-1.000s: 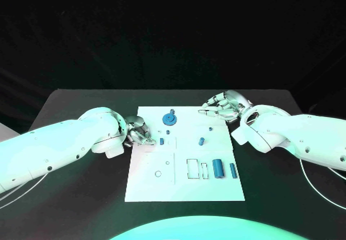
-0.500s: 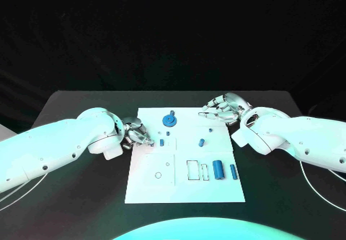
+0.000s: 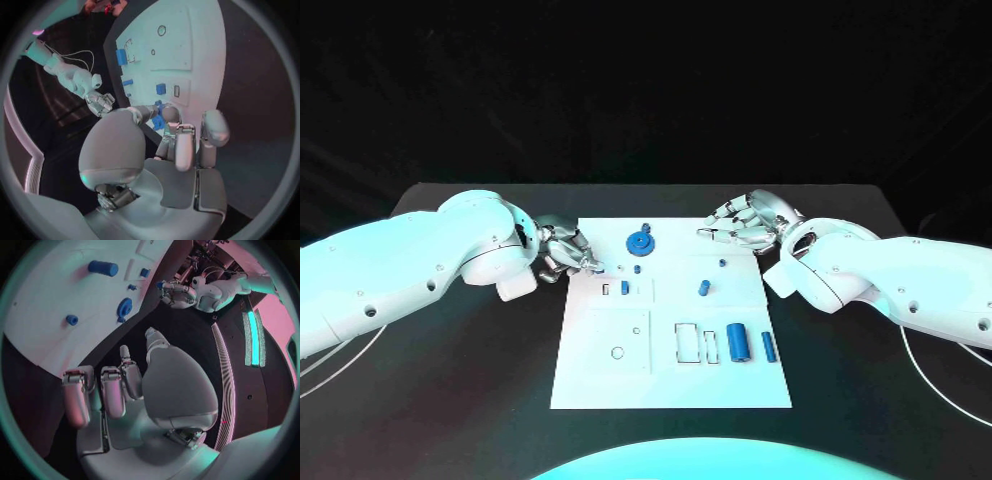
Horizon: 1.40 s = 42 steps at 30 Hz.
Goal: Assemble the parts on the task board
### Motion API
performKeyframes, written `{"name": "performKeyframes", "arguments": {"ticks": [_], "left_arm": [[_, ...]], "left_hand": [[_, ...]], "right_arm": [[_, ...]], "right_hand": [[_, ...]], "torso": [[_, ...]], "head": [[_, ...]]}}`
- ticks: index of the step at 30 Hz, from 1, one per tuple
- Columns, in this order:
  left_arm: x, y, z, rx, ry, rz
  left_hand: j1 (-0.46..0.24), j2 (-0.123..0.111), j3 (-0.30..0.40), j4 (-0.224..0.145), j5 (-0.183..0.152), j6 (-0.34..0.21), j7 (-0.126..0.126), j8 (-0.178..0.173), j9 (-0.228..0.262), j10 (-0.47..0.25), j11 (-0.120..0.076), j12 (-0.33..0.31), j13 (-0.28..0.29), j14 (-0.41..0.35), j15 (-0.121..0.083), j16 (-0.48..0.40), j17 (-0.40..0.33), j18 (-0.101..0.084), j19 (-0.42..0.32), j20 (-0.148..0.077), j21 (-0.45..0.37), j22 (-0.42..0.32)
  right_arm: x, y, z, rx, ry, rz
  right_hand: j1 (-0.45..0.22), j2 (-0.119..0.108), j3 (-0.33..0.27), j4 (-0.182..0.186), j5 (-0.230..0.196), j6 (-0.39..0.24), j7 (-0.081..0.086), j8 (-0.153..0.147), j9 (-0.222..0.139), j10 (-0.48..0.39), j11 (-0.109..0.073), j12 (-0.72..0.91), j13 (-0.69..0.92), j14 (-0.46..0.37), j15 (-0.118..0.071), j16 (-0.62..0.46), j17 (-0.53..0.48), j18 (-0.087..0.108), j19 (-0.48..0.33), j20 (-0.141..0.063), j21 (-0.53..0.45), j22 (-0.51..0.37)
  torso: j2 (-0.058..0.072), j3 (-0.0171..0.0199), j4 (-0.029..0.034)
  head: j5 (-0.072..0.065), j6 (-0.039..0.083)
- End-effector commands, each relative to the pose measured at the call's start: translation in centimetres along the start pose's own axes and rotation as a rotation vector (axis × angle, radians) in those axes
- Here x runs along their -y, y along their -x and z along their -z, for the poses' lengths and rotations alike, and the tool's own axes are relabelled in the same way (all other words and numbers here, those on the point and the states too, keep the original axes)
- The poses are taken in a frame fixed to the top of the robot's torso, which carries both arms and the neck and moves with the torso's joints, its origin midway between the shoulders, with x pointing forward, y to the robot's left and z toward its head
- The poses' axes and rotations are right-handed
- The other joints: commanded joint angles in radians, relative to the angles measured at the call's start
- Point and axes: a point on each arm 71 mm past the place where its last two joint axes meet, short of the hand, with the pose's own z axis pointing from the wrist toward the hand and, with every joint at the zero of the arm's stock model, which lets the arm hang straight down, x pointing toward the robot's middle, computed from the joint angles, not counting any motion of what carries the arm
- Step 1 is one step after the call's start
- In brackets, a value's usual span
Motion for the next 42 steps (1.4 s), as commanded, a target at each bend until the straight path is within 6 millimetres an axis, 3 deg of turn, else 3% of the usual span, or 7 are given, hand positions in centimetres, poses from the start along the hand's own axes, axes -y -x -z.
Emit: {"name": "performKeyframes", "arguments": {"ticks": [1,11,25,36,42], "left_arm": [[0.3,-0.5,-0.1,-0.125,-0.01,-0.019],[0.7,0.6,-1.4,-0.298,0.03,-0.103],[2.1,0.8,-3.5,-0.237,0.085,-0.216],[3.1,0.4,-3.8,-0.145,0.076,-0.26],[3.4,0.0,-3.8,-0.165,0.074,-0.28]], "left_hand": [[-0.011,0.002,0.199,-0.199,0.005,0.005,-0.003,0.001,-0.003,-0.004,0.004,-0.006,-0.004,0.069,-0.003,0.001,0.155,0.006,-0.006,0.003,0.0,-0.003],[-0.015,0.012,0.205,-0.208,0.001,0.005,-0.001,-0.006,-0.008,-0.018,0.006,-0.013,-0.015,0.065,0.0,-0.001,0.149,0.008,-0.019,0.005,-0.007,-0.014],[-0.023,0.021,0.211,-0.229,0.016,0.013,-0.001,-0.012,-0.011,-0.019,0.007,-0.005,-0.007,0.068,0.001,0.004,0.159,0.007,-0.017,0.007,0.0,-0.001],[-0.059,0.02,0.22,-0.264,0.086,0.037,-0.005,-0.018,-0.012,0.002,0.002,0.02,0.018,0.079,-0.003,0.017,0.185,-0.001,0.009,0.004,0.03,0.041],[-0.068,0.018,0.222,-0.272,0.102,0.044,-0.008,-0.019,-0.012,0.009,0.0,0.026,0.025,0.083,-0.005,0.021,0.195,-0.002,0.013,0.002,0.035,0.048]], "right_arm": [[-0.1,-0.2,0.0,-0.018,0.008,0.01],[-0.1,-0.3,0.0,-0.019,0.01,0.009],[-0.5,-0.4,0.0,0.005,0.03,0.005],[-1.1,0.2,0.1,0.1,0.097,-0.014],[-1.4,0.4,0.2,0.154,0.137,-0.028]], "right_hand": [[-0.003,0.003,-0.006,0.0,0.003,0.0,-0.002,0.005,-0.001,-0.003,-0.003,-0.003,0.09,0.093,-0.002,-0.005,0.212,-0.011,0.098,-0.001,-0.006,0.257],[-0.003,0.003,-0.006,0.0,0.003,0.0,-0.002,0.005,-0.001,-0.003,-0.003,-0.003,0.09,0.093,-0.002,-0.005,0.212,-0.011,0.098,-0.001,-0.006,0.257],[-0.001,0.002,-0.007,0.0,0.007,0.0,-0.002,0.005,-0.001,-0.005,-0.003,-0.004,0.088,0.093,-0.003,-0.006,0.211,-0.01,0.097,-0.001,-0.008,0.256],[0.013,0.009,0.0,-0.001,0.034,0.0,-0.002,0.006,-0.001,-0.022,-0.004,-0.024,0.07,0.089,-0.003,-0.015,0.196,-0.001,0.08,-0.001,-0.048,0.238],[0.018,0.009,0.003,-0.001,0.044,0.0,-0.003,0.008,-0.002,-0.051,-0.005,-0.059,0.04,0.079,-0.004,-0.037,0.161,0.009,0.062,-0.002,-0.09,0.22]], "torso": [[0.001,-0.0008,0.0004],[0.002,-0.0011,0.0001],[0.004,-0.0023,-0.0016],[0.001,-0.0017,0.0006],[0.002,-0.002,0.0004]], "head": [[-0.001,-0.002],[0.005,-0.004],[0.009,-0.008],[0.009,-0.014],[0.01,-0.014]]}}
